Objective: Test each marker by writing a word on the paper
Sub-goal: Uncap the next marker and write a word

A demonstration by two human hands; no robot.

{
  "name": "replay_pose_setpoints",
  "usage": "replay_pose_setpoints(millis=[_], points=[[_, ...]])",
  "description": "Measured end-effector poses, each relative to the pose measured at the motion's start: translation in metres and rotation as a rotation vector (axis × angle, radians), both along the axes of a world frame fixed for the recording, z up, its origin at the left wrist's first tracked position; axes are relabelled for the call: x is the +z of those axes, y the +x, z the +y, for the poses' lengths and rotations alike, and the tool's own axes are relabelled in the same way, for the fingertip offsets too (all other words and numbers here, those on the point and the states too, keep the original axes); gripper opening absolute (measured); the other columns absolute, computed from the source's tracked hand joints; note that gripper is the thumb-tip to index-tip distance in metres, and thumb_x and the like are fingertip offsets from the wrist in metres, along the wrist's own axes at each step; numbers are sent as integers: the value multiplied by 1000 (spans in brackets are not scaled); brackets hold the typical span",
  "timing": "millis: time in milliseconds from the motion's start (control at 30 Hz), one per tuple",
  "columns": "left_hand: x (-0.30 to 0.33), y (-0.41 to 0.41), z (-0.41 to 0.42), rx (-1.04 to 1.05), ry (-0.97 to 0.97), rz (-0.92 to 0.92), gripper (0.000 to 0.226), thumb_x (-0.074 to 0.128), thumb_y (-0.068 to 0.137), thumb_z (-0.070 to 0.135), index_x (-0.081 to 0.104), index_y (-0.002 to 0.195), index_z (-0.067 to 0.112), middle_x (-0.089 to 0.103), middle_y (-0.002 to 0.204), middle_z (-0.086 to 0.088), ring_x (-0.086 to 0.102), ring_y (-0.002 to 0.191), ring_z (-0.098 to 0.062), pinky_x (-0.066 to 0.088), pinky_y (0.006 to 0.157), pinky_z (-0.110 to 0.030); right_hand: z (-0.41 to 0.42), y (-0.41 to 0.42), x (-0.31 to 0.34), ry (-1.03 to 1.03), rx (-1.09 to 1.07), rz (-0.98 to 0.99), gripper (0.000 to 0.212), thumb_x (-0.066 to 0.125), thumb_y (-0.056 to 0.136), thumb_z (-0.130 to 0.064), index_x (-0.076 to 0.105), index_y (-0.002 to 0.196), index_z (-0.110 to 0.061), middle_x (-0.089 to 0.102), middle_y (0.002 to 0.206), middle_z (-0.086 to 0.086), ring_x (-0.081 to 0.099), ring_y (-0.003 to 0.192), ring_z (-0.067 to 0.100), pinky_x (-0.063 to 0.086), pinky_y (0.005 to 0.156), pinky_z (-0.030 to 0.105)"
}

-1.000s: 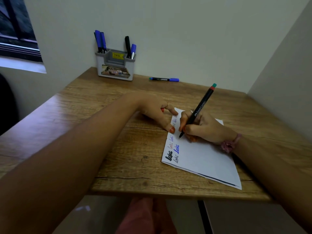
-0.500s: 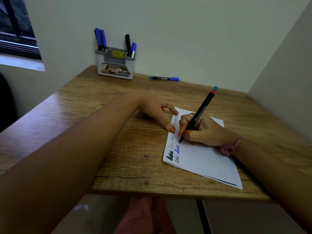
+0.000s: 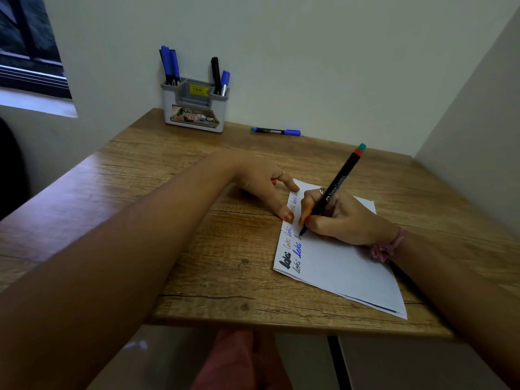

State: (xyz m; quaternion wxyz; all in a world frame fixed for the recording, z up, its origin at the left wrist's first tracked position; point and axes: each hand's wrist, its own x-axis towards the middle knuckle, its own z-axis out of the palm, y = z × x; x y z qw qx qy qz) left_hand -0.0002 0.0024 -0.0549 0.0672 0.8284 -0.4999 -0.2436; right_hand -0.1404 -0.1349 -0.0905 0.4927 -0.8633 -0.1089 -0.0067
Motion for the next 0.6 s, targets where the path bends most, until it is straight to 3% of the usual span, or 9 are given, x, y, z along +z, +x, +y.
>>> replay_pose_setpoints(millis=[67, 167, 333, 600], points=[[0, 0, 0, 0, -2, -1, 75, 66, 72, 54, 32, 138, 43, 24, 151, 3, 27, 136, -21, 26, 106, -36, 2, 0, 1, 3, -12, -8, 30, 57, 76, -1, 65, 67, -28, 63, 61, -8, 53, 51, 2, 40, 49, 12], [1, -1, 0, -7, 5, -16, 75, 65, 73, 54, 31, 139, 42, 26, 150, 3, 28, 135, -20, 26, 104, -35, 1, 0, 1, -1, -17, -12, 35, 55, 75, 1, 65, 65, -31, 64, 62, -10, 54, 53, 1, 40, 51, 11], [1, -1, 0, -12, 6, -20, 75, 65, 73, 55, 31, 139, 42, 25, 151, 2, 29, 135, -20, 27, 104, -35, 2, 1, 0, -19, -39, -21, 7, 60, 76, -9, 61, 71, -12, 63, 61, -9, 52, 51, 2, 40, 50, 13], [2, -2, 1, -10, 9, -20, 75, 65, 73, 54, 32, 139, 42, 24, 152, 3, 28, 136, -20, 26, 106, -36, 1, 1, 0, 5, -56, -6, 12, 55, 77, -1, 59, 72, -11, 64, 61, -11, 56, 53, 0, 41, 51, 11]])
